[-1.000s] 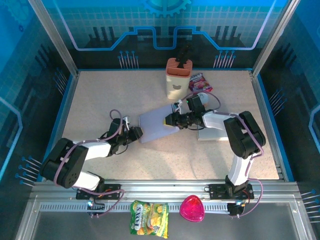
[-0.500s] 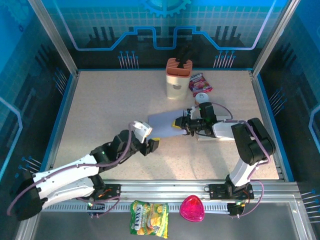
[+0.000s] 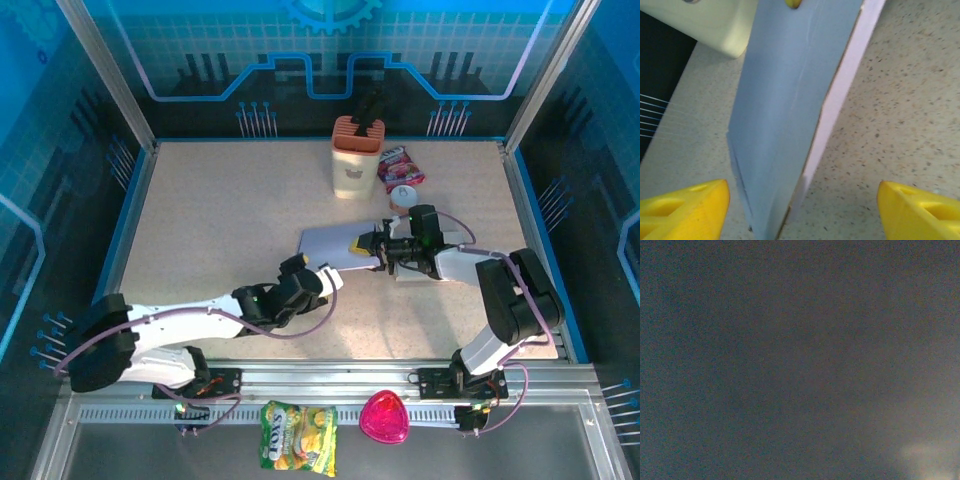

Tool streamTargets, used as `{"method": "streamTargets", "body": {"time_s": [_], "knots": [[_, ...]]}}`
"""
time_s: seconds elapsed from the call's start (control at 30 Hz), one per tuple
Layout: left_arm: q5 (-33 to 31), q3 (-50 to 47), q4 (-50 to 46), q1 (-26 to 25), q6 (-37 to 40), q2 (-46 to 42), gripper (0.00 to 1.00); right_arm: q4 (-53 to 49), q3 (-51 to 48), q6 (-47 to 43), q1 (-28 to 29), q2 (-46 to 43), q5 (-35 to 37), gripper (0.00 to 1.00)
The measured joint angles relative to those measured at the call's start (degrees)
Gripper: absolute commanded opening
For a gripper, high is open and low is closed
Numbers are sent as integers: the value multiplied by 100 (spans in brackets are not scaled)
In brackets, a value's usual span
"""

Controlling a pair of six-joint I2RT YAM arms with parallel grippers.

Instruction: Fold the paper box

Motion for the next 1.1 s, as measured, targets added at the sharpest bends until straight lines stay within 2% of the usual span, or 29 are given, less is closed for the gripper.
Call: {"method": "streamTargets", "body": {"time_s": [0.3, 0.47, 0.6, 0.8, 0.97, 1.1], "knots": [[-706, 26, 866, 44, 728, 896, 82, -90, -212, 221, 2, -168, -48, 29], [-876, 50, 1331, 81, 907, 1137, 71, -142, -271, 284, 4, -286, -81, 31], [-911, 87, 1364, 68, 1008, 1224, 56, -157, -289, 341, 0, -295, -46, 36], [-706, 107, 1067, 63, 955, 1080, 51, -66, -289, 485, 0, -295, -125, 44], [-396, 289, 376, 63, 697, 697, 49, 57, -354, 599, -83, -358, -155, 60], [26, 769, -540, 63, 273, 476, 47, -122, -570, 516, -468, -1080, 9, 71]]}}
